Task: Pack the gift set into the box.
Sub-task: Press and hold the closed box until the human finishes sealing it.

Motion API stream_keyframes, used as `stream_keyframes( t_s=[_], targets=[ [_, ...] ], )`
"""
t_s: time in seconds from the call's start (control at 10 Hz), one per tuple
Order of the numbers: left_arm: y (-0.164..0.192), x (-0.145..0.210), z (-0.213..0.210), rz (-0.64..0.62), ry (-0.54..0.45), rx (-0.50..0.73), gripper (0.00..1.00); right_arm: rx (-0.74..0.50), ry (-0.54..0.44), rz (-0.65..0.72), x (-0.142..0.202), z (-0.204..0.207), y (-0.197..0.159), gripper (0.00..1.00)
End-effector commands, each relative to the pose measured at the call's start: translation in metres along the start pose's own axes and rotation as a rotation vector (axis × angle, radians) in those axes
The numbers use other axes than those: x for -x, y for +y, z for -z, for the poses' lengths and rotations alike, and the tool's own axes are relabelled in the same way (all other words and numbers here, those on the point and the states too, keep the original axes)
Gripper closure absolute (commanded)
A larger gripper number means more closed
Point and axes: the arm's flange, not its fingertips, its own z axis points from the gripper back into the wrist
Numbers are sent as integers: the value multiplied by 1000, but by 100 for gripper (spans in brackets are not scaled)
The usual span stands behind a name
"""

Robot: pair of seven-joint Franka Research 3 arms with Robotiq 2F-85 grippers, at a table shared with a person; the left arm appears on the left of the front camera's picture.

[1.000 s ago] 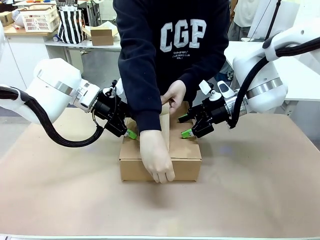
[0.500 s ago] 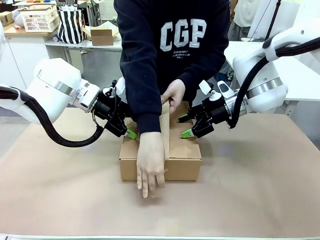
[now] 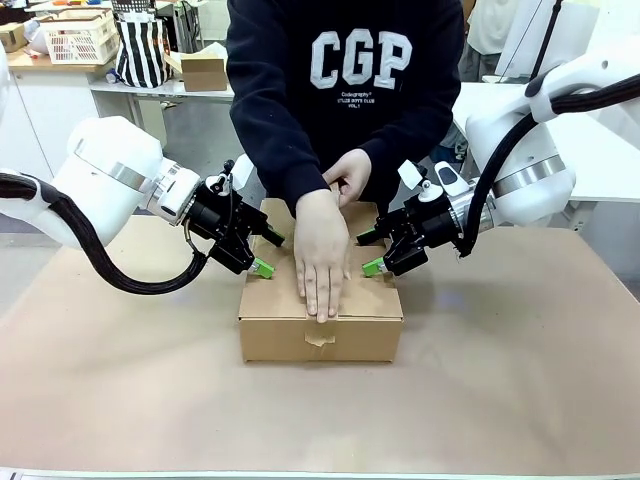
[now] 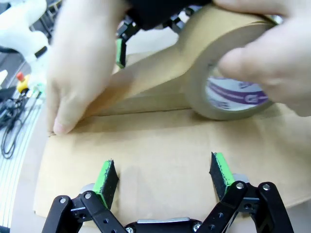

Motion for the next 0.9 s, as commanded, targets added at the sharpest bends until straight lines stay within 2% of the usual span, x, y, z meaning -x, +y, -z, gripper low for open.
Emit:
stream_keyframes(
  t_s=[0.0, 0.8],
  targets=[
    [-1, 3, 2, 0, -7, -2, 0, 2, 6, 1, 2, 2, 0, 0],
    [-1, 3, 2, 0, -7, -2, 0, 2, 6, 1, 2, 2, 0, 0]
  ],
)
